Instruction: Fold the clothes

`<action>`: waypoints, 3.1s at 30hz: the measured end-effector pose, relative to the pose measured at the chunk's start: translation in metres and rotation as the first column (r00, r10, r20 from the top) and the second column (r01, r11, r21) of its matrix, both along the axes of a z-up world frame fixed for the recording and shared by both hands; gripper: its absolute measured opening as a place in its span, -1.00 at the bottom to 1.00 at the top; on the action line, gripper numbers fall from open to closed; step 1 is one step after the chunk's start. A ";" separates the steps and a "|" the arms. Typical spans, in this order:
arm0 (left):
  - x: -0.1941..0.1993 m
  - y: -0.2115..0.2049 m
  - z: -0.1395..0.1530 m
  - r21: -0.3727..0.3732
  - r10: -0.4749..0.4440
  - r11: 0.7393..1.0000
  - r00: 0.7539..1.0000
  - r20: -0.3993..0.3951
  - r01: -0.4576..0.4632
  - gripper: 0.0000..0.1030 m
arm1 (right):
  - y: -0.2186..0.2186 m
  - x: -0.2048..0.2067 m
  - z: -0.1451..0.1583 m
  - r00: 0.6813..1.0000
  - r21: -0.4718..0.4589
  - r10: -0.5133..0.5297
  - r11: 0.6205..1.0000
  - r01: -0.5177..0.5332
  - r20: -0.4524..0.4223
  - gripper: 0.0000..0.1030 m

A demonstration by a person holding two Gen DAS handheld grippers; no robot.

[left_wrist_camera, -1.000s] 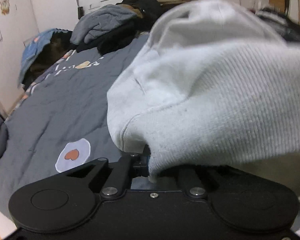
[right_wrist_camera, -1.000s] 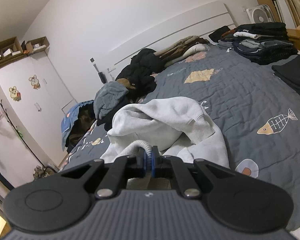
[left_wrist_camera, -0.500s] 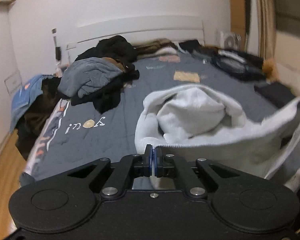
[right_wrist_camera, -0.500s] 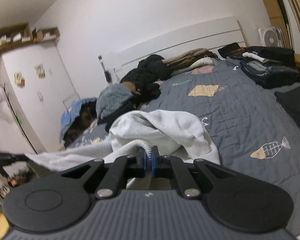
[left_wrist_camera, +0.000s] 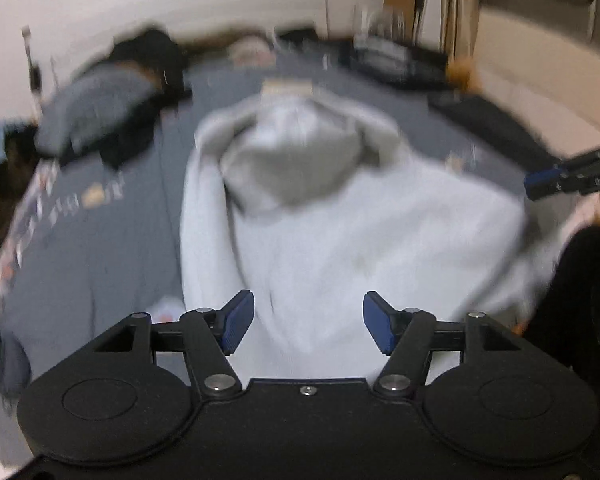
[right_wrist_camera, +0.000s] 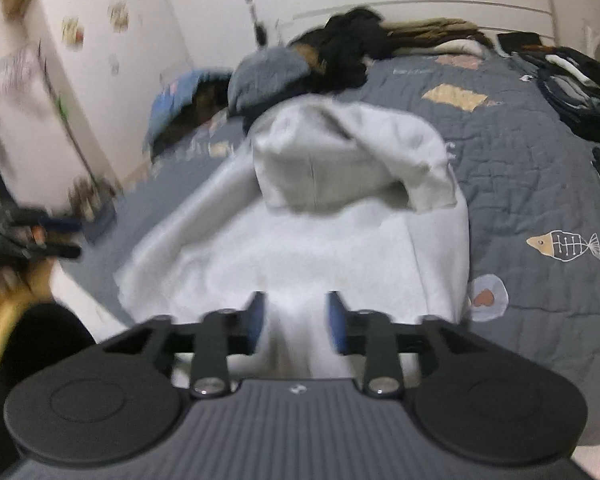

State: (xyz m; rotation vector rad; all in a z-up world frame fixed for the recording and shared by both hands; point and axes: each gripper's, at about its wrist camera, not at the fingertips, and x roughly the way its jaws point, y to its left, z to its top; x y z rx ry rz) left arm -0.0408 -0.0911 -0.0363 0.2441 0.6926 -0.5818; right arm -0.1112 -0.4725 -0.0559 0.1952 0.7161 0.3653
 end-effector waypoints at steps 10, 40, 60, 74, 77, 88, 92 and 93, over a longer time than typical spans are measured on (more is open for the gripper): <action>0.073 -0.037 -0.027 0.052 0.094 0.993 0.986 0.139 -0.102 0.17 | -0.029 0.030 0.032 0.951 -0.106 -0.164 0.975 0.197 0.261 0.36; 0.157 -0.275 -0.092 0.558 -0.645 0.724 0.685 0.340 0.406 0.22 | -0.097 0.221 -0.085 0.945 0.037 -0.309 0.951 0.307 0.111 0.36; 0.191 -0.267 -0.043 0.288 -0.434 0.896 0.806 0.402 0.338 -0.85 | -0.125 0.210 -0.070 0.912 0.177 -0.376 0.921 0.348 0.162 0.36; 0.277 0.025 0.072 -0.002 0.426 0.857 0.708 0.563 -0.515 -0.86 | -0.115 0.217 -0.069 0.916 0.177 -0.367 0.924 0.339 0.162 0.36; 0.298 0.089 0.045 0.058 0.538 0.757 0.671 0.510 -0.651 -0.85 | -0.112 0.219 -0.071 0.919 0.168 -0.362 0.927 0.336 0.159 0.36; 0.238 0.058 -0.035 0.177 0.317 0.906 0.892 0.323 -0.385 0.14 | -0.095 0.224 -0.078 0.935 0.129 -0.323 0.943 0.306 0.144 0.36; 0.193 -0.040 -0.041 0.182 0.040 0.977 0.935 0.351 -0.110 0.61 | -0.092 0.223 -0.078 0.939 0.123 -0.314 0.947 0.298 0.143 0.36; 0.183 -0.064 -0.043 0.196 -0.038 0.980 0.934 0.355 -0.034 0.61 | -0.091 0.222 -0.077 0.939 0.122 -0.312 0.947 0.296 0.143 0.36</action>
